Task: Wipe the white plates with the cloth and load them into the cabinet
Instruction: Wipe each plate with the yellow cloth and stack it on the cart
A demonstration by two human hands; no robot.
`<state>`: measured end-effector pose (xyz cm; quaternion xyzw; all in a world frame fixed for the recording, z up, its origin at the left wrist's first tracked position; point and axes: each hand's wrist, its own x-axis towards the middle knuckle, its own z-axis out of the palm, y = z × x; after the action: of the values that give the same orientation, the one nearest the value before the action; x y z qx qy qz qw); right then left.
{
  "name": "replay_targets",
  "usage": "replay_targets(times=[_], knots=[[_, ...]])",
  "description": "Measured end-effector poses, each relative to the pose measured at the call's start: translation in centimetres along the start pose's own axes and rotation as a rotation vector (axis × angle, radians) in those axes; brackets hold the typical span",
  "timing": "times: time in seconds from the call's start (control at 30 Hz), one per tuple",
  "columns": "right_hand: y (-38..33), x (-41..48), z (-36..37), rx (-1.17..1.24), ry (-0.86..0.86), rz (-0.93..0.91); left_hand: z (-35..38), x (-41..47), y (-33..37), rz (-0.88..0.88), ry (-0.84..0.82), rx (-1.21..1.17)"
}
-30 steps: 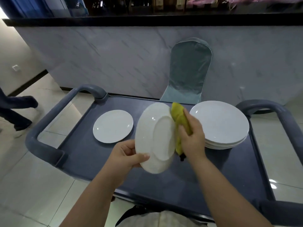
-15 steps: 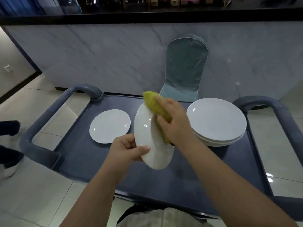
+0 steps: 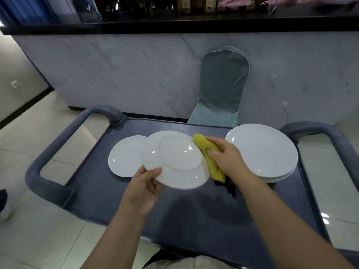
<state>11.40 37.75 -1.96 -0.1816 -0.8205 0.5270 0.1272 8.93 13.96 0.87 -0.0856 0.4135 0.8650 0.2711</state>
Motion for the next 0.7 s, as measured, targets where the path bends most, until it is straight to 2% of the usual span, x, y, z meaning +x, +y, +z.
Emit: replay_targets(times=[0.07, 0.2, 0.27, 0.37, 0.4, 0.53, 0.6, 0.67, 0.7], knots=[[0.5, -4.1, 2.2, -0.023, 0.091, -0.111, 0.5, 0.8, -0.6, -0.016, 0.070, -0.132], [-0.3, -8.0, 7.8, -0.157, -0.027, -0.459, 1.6, 2.3, -1.7, -0.069, 0.184, -0.136], [0.5, -6.1, 6.8, -0.117, 0.022, -0.392, 1.3, 2.6, -1.5, -0.067, 0.196, -0.235], [2.1, -4.2, 4.0, 0.007, 0.161, -0.135, 0.8, 2.1, -0.8, -0.051, 0.175, -0.332], [1.8, -4.5, 4.0, -0.005, 0.179, -0.151, 0.8, 2.1, -0.7, -0.056, 0.174, -0.341], [0.2, -7.7, 7.3, -0.193, -0.018, -0.569, 1.5, 2.4, -1.1, -0.100, 0.199, -0.232], [0.4, -6.5, 6.2, -0.138, -0.002, -0.496, 1.7, 2.4, -0.9, -0.079, 0.194, -0.251], [1.4, -4.8, 4.1, 0.013, 0.102, -0.256, 1.8, 2.2, -0.4, -0.052, 0.161, -0.299], [1.6, -4.4, 3.4, 0.038, 0.135, -0.197, 1.9, 2.1, -0.2, -0.037, 0.147, -0.302]])
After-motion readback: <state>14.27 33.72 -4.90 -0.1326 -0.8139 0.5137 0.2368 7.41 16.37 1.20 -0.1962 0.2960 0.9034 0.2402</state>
